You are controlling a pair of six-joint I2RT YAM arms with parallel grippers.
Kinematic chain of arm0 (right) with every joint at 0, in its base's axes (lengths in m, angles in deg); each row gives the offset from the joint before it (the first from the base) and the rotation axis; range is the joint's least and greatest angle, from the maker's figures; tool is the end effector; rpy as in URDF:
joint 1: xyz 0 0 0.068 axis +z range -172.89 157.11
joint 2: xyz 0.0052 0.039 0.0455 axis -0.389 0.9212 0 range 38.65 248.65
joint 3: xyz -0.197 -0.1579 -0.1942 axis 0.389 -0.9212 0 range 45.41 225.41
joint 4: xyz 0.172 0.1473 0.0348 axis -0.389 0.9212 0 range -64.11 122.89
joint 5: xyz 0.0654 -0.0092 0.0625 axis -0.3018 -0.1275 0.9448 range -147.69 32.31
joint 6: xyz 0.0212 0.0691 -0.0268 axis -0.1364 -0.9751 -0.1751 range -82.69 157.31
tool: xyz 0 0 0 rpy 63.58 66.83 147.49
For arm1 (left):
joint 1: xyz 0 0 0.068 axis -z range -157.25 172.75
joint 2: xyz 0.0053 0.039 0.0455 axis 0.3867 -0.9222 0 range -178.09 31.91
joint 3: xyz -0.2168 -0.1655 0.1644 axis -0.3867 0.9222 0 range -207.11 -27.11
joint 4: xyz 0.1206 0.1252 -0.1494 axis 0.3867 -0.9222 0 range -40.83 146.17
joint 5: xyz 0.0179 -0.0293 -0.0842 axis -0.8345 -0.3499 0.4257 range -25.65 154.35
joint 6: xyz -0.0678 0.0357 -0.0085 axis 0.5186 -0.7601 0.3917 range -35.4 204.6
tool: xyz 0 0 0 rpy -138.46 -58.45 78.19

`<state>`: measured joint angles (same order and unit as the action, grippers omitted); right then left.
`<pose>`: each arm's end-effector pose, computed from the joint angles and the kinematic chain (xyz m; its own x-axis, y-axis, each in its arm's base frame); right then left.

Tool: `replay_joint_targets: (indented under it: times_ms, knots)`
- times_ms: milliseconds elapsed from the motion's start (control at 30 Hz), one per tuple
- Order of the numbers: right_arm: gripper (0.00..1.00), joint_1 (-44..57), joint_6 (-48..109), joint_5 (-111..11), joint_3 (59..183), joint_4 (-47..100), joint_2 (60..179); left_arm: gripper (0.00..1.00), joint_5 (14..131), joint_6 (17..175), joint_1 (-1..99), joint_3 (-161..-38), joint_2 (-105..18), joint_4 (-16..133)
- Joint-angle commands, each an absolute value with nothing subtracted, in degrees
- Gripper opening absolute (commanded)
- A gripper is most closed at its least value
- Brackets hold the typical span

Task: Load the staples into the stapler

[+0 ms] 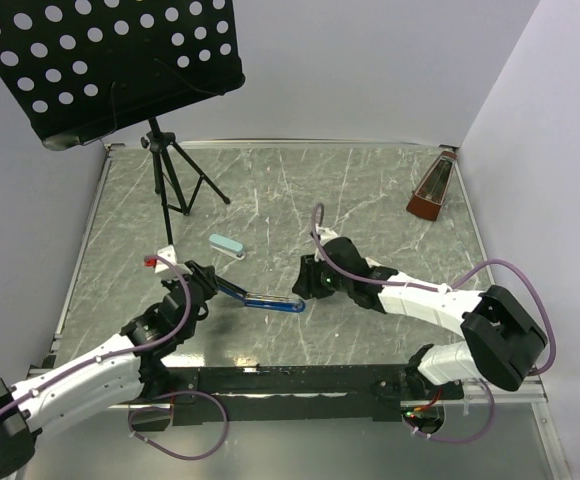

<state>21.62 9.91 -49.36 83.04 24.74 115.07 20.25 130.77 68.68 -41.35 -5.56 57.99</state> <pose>0.1776 0.1878 0.2460 -0.7436 -0.0926 -0.6622 -0.4881 0.7520 0.4430 0.1043 -0.0421 0.2307 -0.2231 -0.5145 -0.8280 -0.1380 0.8575 -0.4957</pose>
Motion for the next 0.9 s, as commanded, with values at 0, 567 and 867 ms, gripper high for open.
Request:
replay_joint_targets:
  times_ms: [0,567,867]
  knots:
    - [0.47,20.9,-1.4,-45.7,80.0,22.1,113.5,0.06,13.1,131.4,72.6,-45.9,-7.8,57.7]
    - [0.40,16.7,-9.6,-44.0,73.9,20.4,115.7,0.13,6.0,134.2,81.7,-51.1,-14.8,54.8]
    - [0.38,15.2,-12.8,-38.3,71.5,10.8,120.1,0.19,7.8,132.0,82.2,-50.8,-14.5,58.5]
